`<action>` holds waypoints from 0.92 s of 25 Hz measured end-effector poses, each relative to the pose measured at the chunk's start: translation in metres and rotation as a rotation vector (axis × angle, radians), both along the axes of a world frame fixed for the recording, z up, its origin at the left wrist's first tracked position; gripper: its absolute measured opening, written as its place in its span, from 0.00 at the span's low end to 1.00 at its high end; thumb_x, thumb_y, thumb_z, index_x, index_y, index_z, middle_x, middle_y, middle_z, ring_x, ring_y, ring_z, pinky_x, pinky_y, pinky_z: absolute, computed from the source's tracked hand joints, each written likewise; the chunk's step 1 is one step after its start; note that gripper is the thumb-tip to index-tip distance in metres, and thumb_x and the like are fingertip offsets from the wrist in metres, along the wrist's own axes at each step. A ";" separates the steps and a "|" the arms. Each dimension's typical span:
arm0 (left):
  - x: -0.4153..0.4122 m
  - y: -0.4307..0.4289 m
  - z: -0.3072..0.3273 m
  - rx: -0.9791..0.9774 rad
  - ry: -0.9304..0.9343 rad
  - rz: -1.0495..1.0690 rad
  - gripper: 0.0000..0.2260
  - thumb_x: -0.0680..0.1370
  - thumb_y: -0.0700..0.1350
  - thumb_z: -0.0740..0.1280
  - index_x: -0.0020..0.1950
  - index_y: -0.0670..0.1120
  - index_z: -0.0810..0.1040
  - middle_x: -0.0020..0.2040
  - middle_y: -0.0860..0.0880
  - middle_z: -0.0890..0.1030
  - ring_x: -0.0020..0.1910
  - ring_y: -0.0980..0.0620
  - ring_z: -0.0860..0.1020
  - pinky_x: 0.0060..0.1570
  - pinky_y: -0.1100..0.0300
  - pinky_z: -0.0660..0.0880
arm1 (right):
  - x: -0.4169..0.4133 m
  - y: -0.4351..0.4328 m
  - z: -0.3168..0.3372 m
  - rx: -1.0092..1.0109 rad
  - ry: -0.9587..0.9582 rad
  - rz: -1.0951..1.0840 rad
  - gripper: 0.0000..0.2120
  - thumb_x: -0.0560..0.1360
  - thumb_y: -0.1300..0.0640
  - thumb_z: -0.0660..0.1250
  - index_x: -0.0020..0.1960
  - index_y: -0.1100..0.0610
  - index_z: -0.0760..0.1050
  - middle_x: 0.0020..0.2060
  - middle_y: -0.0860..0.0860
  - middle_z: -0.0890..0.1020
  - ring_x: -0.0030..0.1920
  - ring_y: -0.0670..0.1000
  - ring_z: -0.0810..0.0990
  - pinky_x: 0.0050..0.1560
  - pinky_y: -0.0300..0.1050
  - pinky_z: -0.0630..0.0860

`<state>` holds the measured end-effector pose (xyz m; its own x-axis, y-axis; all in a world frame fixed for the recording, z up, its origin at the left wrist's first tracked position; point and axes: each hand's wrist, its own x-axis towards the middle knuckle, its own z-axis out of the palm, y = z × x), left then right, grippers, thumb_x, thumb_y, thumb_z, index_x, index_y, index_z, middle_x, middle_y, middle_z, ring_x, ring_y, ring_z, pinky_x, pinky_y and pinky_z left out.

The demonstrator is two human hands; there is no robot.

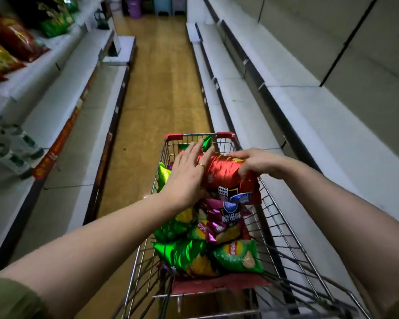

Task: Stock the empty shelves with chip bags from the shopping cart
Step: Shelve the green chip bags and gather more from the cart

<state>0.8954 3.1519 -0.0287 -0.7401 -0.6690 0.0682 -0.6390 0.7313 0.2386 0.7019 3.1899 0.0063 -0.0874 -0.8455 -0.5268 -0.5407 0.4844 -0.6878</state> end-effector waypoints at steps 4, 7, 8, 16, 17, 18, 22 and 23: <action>0.003 0.012 0.042 -0.029 -0.201 -0.178 0.56 0.63 0.62 0.75 0.78 0.51 0.40 0.78 0.45 0.51 0.77 0.46 0.49 0.73 0.45 0.49 | 0.023 0.035 0.058 0.064 0.057 0.167 0.39 0.55 0.61 0.68 0.67 0.48 0.71 0.55 0.57 0.80 0.55 0.62 0.79 0.58 0.61 0.74; 0.021 0.023 0.060 0.223 -0.071 -0.196 0.49 0.62 0.59 0.77 0.76 0.52 0.55 0.68 0.50 0.71 0.66 0.50 0.71 0.64 0.52 0.70 | 0.032 0.066 0.092 0.020 0.024 0.120 0.33 0.62 0.56 0.74 0.65 0.48 0.71 0.53 0.51 0.79 0.53 0.54 0.79 0.59 0.53 0.74; 0.028 0.026 0.063 0.388 0.031 -0.175 0.44 0.63 0.55 0.78 0.74 0.51 0.61 0.64 0.51 0.74 0.62 0.51 0.74 0.61 0.53 0.73 | 0.030 0.075 0.098 -0.030 -0.033 0.046 0.27 0.67 0.51 0.72 0.65 0.49 0.72 0.54 0.51 0.79 0.54 0.53 0.78 0.59 0.51 0.73; 0.060 0.063 0.101 1.347 0.723 0.048 0.24 0.67 0.46 0.73 0.60 0.42 0.75 0.49 0.41 0.84 0.41 0.45 0.83 0.41 0.55 0.81 | 0.052 0.147 0.132 -0.410 0.008 -0.495 0.38 0.70 0.38 0.67 0.72 0.55 0.58 0.61 0.52 0.74 0.58 0.51 0.72 0.49 0.47 0.69; 0.057 0.069 0.110 1.360 0.748 0.033 0.25 0.66 0.47 0.74 0.60 0.42 0.75 0.49 0.40 0.84 0.42 0.44 0.83 0.41 0.55 0.81 | 0.062 0.155 0.131 -0.409 -0.037 -0.483 0.40 0.69 0.40 0.69 0.73 0.52 0.54 0.59 0.51 0.74 0.58 0.51 0.73 0.49 0.49 0.71; 0.053 0.077 0.119 1.371 0.770 0.008 0.25 0.67 0.48 0.74 0.60 0.42 0.75 0.49 0.40 0.84 0.42 0.44 0.83 0.41 0.55 0.81 | 0.074 0.163 0.130 -0.433 -0.087 -0.469 0.42 0.67 0.42 0.73 0.72 0.50 0.52 0.58 0.49 0.75 0.58 0.51 0.74 0.51 0.52 0.73; 0.032 0.120 0.157 1.404 0.798 -0.133 0.23 0.69 0.51 0.71 0.59 0.40 0.77 0.48 0.40 0.84 0.41 0.45 0.84 0.39 0.57 0.80 | 0.093 0.207 0.151 -0.727 -0.140 -0.508 0.48 0.62 0.59 0.80 0.71 0.51 0.53 0.57 0.45 0.76 0.56 0.46 0.79 0.57 0.46 0.77; 0.028 0.134 0.168 1.398 0.794 -0.173 0.23 0.70 0.52 0.71 0.59 0.40 0.77 0.48 0.40 0.84 0.42 0.45 0.84 0.39 0.57 0.80 | 0.093 0.223 0.161 -0.774 -0.103 -0.540 0.48 0.62 0.60 0.80 0.72 0.51 0.54 0.56 0.44 0.76 0.56 0.45 0.79 0.57 0.45 0.77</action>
